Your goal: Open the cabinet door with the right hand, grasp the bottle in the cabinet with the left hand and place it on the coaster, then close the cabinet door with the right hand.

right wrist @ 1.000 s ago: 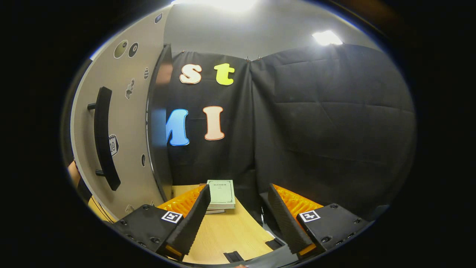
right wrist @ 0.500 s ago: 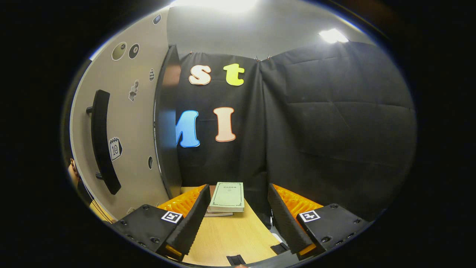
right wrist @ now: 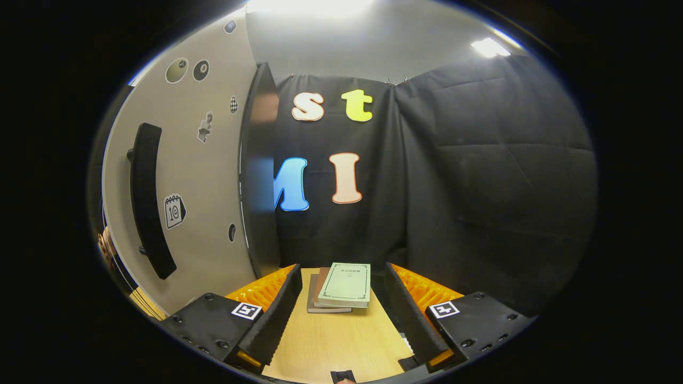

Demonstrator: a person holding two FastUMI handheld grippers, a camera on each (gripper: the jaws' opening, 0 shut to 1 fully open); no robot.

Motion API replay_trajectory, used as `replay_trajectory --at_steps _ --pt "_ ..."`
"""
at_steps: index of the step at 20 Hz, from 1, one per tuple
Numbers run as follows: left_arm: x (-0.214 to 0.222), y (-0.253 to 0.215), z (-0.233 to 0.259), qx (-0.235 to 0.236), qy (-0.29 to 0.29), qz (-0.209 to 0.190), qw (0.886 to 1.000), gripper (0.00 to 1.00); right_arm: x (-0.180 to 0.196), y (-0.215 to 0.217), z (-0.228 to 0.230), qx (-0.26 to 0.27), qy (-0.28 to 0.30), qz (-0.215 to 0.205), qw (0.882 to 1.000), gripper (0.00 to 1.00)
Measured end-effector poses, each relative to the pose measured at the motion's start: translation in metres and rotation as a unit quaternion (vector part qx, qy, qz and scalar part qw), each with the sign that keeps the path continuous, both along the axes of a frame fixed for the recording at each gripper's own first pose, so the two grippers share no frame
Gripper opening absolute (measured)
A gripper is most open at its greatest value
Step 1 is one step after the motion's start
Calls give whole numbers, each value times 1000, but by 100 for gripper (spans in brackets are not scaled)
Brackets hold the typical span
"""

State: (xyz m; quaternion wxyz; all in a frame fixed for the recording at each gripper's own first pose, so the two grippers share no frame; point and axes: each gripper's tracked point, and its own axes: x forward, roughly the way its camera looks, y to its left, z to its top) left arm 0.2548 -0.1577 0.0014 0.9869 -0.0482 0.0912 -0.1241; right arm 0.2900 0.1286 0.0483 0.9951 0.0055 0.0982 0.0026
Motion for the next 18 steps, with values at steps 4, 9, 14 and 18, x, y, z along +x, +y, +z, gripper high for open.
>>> replay_trajectory --at_steps 4,9,14,18 --pt "-29 35 -5 10 -5 35 999 74 5 8 -7 4 6 30 1000 98" --pt "-67 68 -23 21 -6 71 997 72 10 16 -17 -1 14 61 998 98" --pt "-96 88 -40 16 0 97 995 72 11 19 -24 12 18 78 997 98" --pt "-118 94 -64 7 3 106 994 72 10 10 -28 2 15 81 997 98"
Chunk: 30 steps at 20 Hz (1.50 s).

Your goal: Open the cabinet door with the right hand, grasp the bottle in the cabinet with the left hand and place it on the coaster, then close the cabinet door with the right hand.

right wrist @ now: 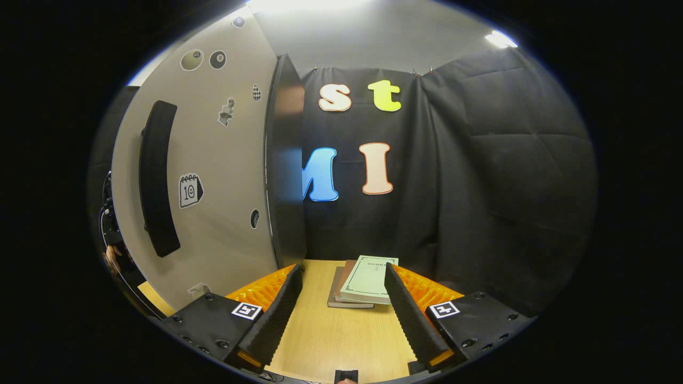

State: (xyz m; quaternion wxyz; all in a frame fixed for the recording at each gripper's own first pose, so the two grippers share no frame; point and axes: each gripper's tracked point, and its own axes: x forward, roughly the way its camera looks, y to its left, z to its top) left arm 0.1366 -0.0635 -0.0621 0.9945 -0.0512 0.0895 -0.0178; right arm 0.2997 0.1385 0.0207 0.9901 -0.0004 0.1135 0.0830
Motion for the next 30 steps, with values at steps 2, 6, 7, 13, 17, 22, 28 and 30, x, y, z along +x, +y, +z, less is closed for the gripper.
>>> replay_trajectory --at_steps 2,6,7,13,17,22,28,30 --pt "-11 5 -22 -7 9 6 1000 72 1 -4 -3 2 1 0 1000 98" --pt "-27 16 -70 -13 27 21 999 74 2 -11 -13 4 7 -7 1000 98" --pt "-31 19 -81 -14 32 27 999 74 1 -11 -16 1 11 -5 1000 98" --pt "-53 40 -145 -28 61 62 996 72 -3 -26 -24 -14 17 -16 1000 98" --pt "-55 49 -190 -29 89 83 992 72 -4 -37 -29 -5 24 -30 999 93" --pt "-64 52 -231 -15 118 96 988 76 -10 -45 -42 -5 40 -41 998 93" --pt "-64 54 -260 -16 126 118 985 72 -15 -46 -49 -5 48 -50 998 98" --pt "-67 51 -266 -18 129 121 984 72 -15 -44 -48 -7 48 -50 998 98"
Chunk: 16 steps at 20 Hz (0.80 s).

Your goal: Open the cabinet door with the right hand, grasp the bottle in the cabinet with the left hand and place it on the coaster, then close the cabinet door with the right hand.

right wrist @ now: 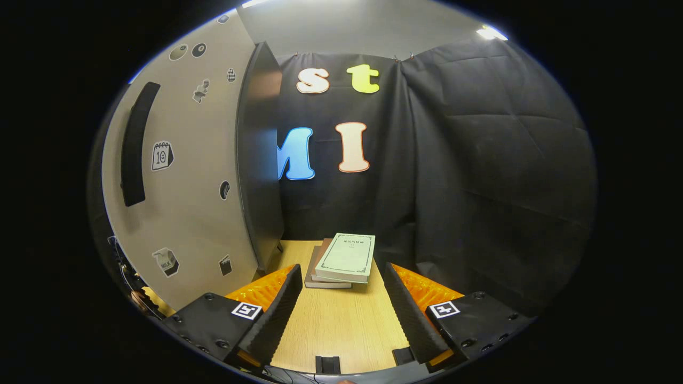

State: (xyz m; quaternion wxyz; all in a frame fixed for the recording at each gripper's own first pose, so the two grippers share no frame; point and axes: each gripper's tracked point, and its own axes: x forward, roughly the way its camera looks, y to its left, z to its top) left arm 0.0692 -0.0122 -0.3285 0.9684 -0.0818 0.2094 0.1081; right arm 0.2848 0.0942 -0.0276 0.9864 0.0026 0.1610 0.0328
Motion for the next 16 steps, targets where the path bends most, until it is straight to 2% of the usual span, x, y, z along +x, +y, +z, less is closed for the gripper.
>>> replay_trajectory --at_steps 2,3,4,5,6,8,9,12,16 --pt "-1 -3 2 5 -7 -2 1000 75 -1 1 3 -3 -4 -1 1000 98" --pt "-3 -4 0 4 -5 -1 1000 72 0 3 5 -2 -6 0 1000 98" --pt "-3 -4 0 4 -5 0 1000 75 0 5 6 1 -7 1 1000 98" --pt "-5 -5 1 1 -5 0 1000 72 -1 7 5 3 -8 4 1000 98" --pt "-6 -7 1 -2 -2 -2 1000 76 0 9 5 2 -8 6 1000 98" --pt "-9 -8 3 1 1 -2 1000 77 0 13 6 0 -9 10 1000 98" --pt "-10 -8 5 3 1 -4 1000 72 1 15 6 0 -10 12 1000 98" --pt "-9 -17 15 11 0 -22 1000 89 2 19 9 0 -14 18 1000 98" --pt "-5 -21 52 53 -23 -35 998 87 5 23 15 5 -22 24 999 98"
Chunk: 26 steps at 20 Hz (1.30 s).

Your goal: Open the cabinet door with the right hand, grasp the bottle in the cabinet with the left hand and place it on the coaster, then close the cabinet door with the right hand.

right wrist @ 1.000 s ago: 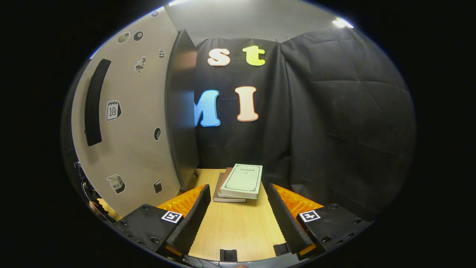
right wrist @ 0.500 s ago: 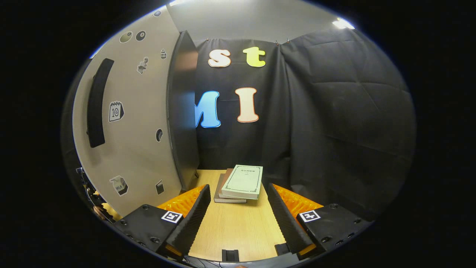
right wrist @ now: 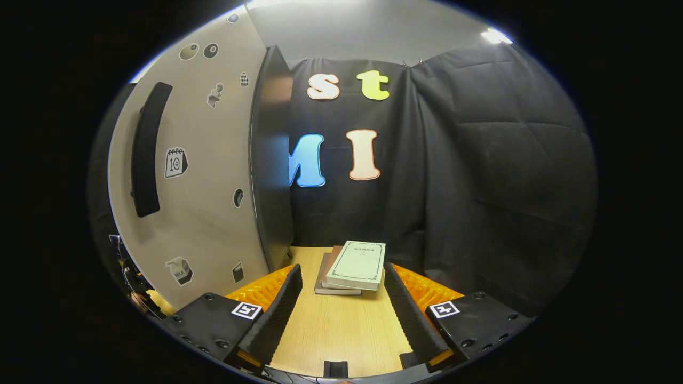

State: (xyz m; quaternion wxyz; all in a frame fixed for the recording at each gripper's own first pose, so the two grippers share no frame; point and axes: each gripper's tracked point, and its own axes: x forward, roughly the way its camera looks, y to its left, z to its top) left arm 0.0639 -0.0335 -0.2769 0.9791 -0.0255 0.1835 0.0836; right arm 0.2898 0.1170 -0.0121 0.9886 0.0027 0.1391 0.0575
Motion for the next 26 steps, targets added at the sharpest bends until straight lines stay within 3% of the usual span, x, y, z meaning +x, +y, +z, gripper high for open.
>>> replay_trajectory --at_steps 5,6,7,9,10,15,22,25,26 --pt "-6 -6 75 8 -33 2 999 89 7 6 12 18 -8 17 1000 98" --pt "-7 -7 96 15 -39 3 999 89 9 8 17 24 -12 24 999 93" --pt "-9 -8 117 23 -45 4 999 87 11 11 22 30 -17 32 999 98" --pt "-14 -10 162 33 -61 6 998 87 17 19 34 45 -30 49 997 98" --pt "-18 -10 184 38 -71 9 997 89 19 27 38 51 -32 63 996 93" --pt "-40 -13 279 64 -110 12 992 87 29 52 65 70 -54 105 991 98" --pt "-58 -9 311 77 -116 -14 990 87 30 96 87 62 -73 129 987 98" --pt "-58 18 306 79 -111 -6 991 87 23 120 85 38 -69 143 987 98" --pt "-56 26 304 75 -110 -6 991 87 23 120 88 27 -75 139 987 93"
